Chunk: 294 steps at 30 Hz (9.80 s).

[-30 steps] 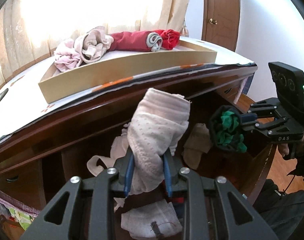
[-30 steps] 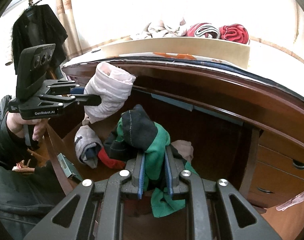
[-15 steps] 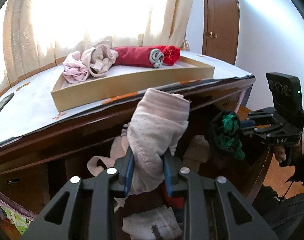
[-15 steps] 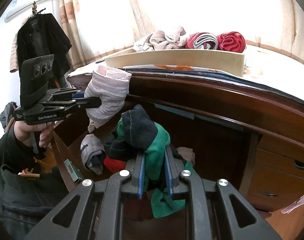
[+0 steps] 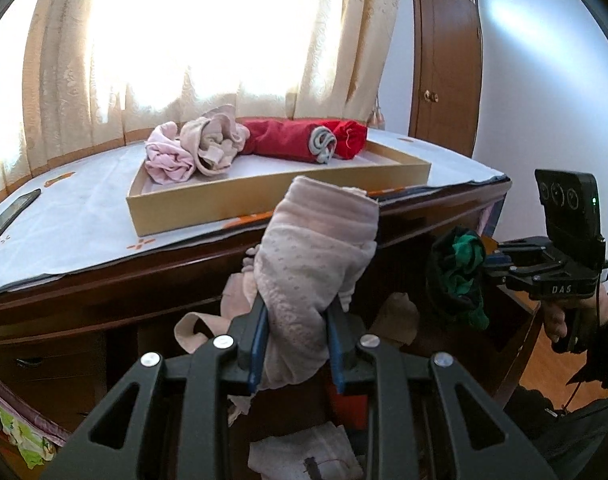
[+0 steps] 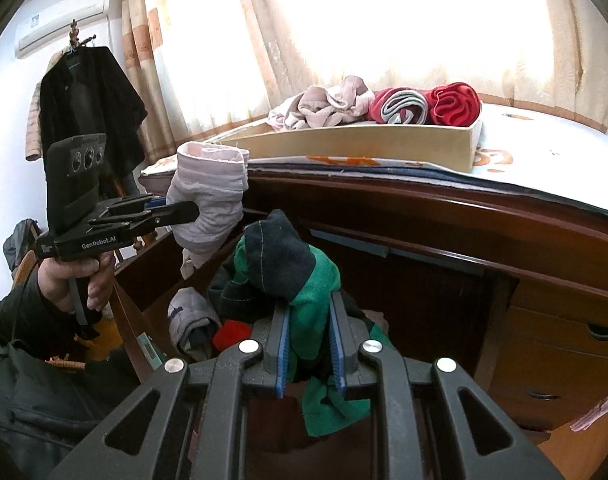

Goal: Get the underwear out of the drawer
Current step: 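Lift the white garment with the left tool while the right tool lifts the green sock, then carry the white garment over the tray with the left tool while the right tool carries the green sock, then open both tools to drop the garments into the tray, then withdraw both tools from the tray back toward the open drawer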

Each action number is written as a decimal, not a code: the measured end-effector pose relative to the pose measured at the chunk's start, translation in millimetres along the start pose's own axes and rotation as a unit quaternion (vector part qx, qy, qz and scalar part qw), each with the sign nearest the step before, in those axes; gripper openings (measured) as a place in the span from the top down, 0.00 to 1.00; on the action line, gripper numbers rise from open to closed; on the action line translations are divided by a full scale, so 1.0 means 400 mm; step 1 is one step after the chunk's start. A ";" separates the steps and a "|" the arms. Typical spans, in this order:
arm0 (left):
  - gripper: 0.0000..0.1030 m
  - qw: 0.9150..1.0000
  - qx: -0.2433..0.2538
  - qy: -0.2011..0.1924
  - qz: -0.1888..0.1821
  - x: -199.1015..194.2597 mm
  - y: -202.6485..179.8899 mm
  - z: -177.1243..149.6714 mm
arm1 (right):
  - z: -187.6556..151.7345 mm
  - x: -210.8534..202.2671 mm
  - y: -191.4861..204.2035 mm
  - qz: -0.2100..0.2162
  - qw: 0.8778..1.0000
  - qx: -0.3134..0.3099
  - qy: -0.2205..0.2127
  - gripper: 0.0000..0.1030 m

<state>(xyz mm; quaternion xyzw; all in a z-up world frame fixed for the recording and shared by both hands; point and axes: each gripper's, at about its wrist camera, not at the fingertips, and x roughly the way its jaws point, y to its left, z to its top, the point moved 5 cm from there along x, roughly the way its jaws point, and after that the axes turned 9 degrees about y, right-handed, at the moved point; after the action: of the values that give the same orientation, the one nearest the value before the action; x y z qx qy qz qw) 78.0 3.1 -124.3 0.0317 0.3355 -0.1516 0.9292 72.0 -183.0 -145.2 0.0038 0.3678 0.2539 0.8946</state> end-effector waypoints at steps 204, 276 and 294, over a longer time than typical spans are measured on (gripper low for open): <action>0.77 0.982 0.140 0.062 0.114 0.131 0.102 0.284 | 0.462 0.039 -0.116 -0.096 0.993 -0.062 0.001 0.81; 0.14 0.996 -0.049 0.043 0.062 0.088 0.149 0.266 | 0.352 0.068 -0.065 -0.048 0.998 0.035 0.025 0.26; 0.03 0.995 -0.076 -0.009 0.058 -0.027 0.086 0.230 | 0.282 0.006 0.013 -0.063 0.998 0.021 -0.011 0.25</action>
<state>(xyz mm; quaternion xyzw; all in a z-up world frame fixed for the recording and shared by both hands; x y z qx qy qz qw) 136.9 23.9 -47.9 -0.0213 0.3355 -0.0720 0.9390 145.4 -157.0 -63.4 0.0025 0.3625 0.1895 0.9125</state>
